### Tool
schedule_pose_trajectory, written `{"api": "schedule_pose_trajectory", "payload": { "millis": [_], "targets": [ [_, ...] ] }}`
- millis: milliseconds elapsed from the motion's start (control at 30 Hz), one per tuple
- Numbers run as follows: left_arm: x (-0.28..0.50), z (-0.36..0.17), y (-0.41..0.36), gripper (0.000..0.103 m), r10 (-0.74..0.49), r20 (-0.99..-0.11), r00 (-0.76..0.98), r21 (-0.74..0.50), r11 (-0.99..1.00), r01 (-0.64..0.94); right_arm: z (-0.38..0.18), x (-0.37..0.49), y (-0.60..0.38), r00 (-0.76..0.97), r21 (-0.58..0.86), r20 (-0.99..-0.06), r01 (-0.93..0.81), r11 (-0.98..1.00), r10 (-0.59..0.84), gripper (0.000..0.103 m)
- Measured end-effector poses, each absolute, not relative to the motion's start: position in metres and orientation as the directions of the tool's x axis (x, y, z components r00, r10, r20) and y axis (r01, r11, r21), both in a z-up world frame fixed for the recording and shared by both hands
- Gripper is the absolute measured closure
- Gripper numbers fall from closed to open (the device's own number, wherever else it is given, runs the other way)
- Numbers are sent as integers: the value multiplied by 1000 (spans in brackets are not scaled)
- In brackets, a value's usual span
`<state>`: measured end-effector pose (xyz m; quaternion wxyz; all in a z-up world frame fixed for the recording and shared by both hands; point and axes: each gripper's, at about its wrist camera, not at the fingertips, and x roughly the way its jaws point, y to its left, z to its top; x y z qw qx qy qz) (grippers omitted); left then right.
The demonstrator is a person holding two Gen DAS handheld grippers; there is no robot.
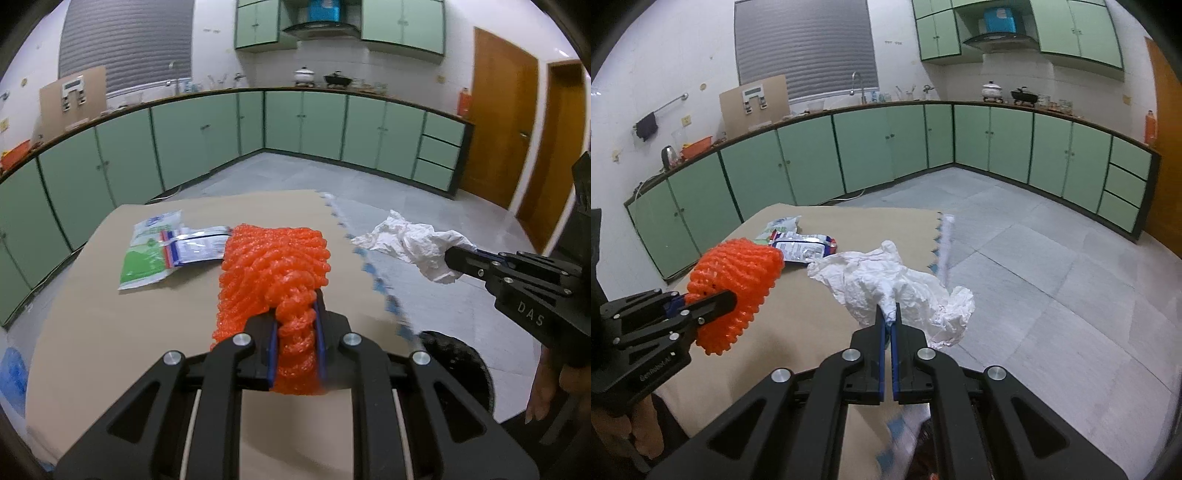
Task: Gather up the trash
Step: 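Carry the tissue and foam net to the bin and open both tools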
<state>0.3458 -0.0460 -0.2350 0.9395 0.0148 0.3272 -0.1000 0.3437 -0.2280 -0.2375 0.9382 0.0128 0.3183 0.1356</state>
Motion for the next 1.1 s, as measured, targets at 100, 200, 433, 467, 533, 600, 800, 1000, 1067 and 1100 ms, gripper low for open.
{"api": "schedule_pose_trajectory", "payload": {
  "millis": [100, 200, 433, 467, 533, 600, 800, 1000, 1067, 1100],
  "targets": [
    [333, -232, -65, 89, -217, -617, 756, -37, 968, 248, -231, 323, -245, 773, 106, -590, -210, 972, 232, 101],
    [326, -231, -82, 89, -252, -619, 744, -40, 956, 291, -230, 308, -263, 780, 105, -592, -173, 979, 201, 101],
    [309, -238, -139, 89, -342, -635, 693, -50, 913, 405, -235, 274, -308, 785, 98, -607, -80, 992, 124, 101],
    [308, -240, -147, 89, -351, -640, 684, -50, 907, 419, -237, 270, -314, 783, 98, -611, -68, 993, 114, 101],
    [305, -246, -164, 89, -365, -648, 668, -42, 894, 447, -242, 265, -325, 777, 100, -621, -47, 994, 99, 101],
    [302, -252, -181, 89, -377, -659, 651, -35, 880, 473, -247, 261, -334, 770, 104, -632, -26, 994, 87, 101],
    [301, -279, -212, 89, -383, -705, 597, -33, 858, 512, -272, 256, -361, 738, 114, -673, 30, 993, 55, 101],
    [310, -316, -241, 88, -362, -769, 527, -23, 839, 543, -311, 255, -380, 667, 142, -743, 80, 987, 53, 101],
    [317, -329, -247, 85, -348, -789, 507, -17, 836, 548, -325, 258, -383, 638, 142, -768, 88, 986, 54, 101],
    [320, -337, -250, 83, -343, -798, 495, -19, 836, 549, -330, 257, -382, 628, 144, -776, 93, 985, 54, 101]
  ]
}}
